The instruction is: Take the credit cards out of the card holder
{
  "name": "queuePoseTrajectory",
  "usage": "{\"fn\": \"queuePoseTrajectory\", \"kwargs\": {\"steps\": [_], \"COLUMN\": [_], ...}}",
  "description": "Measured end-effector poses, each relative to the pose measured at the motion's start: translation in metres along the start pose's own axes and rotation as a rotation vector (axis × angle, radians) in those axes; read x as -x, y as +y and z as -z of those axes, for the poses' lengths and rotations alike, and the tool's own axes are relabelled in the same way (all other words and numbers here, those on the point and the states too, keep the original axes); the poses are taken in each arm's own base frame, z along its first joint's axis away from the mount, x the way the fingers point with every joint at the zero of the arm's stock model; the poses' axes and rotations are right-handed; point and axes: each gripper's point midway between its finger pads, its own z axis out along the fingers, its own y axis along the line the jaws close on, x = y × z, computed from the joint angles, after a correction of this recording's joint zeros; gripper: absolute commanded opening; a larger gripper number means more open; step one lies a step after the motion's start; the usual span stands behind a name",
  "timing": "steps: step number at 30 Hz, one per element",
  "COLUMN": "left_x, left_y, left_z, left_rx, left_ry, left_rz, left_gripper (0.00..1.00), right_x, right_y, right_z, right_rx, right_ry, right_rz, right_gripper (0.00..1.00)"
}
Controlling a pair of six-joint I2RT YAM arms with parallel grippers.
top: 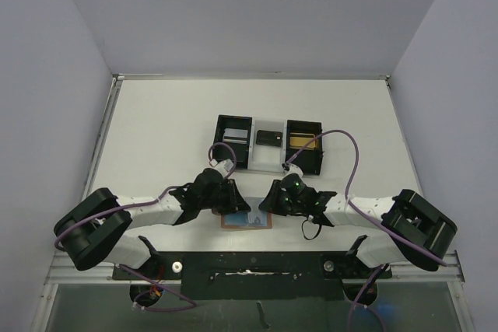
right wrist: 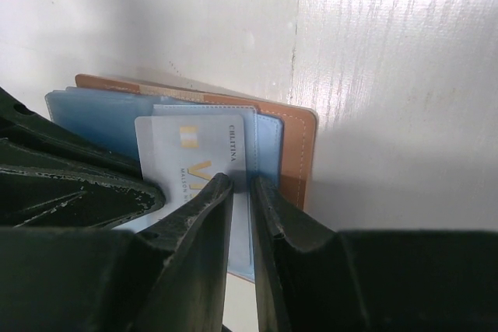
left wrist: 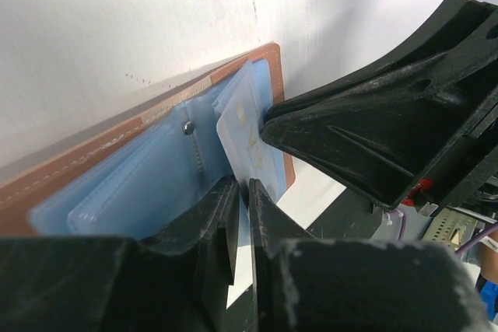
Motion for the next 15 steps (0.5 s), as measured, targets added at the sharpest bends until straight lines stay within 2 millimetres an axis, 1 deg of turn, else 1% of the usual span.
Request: {"fn": "queuePoseTrajectory", "kwargs": {"steps": [2, 4, 15], "left_x": [0.000, 0.000, 0.005], "left_y": [0.000, 0.000, -0.001], "left_z": [0.000, 0.000, 0.012], "left_rx": [0.000, 0.000, 0.000], "left_ry": [0.000, -0.002, -0.047], "left_rz": [0.001, 0.004, -0.002], "left_gripper": [0.05, 0.00, 0.00], "right_x": [0.000, 0.000, 0.001], "right_y": [0.000, 0.000, 0.001], "right_z": [0.000, 0.000, -0.002], "right_rx": [-0.001, -0.001, -0.003], "right_ry": [0.000, 0.000, 0.003], "right_rz": [0.000, 0.000, 0.002], "right_gripper": [0.19, 0.19, 0.17]}}
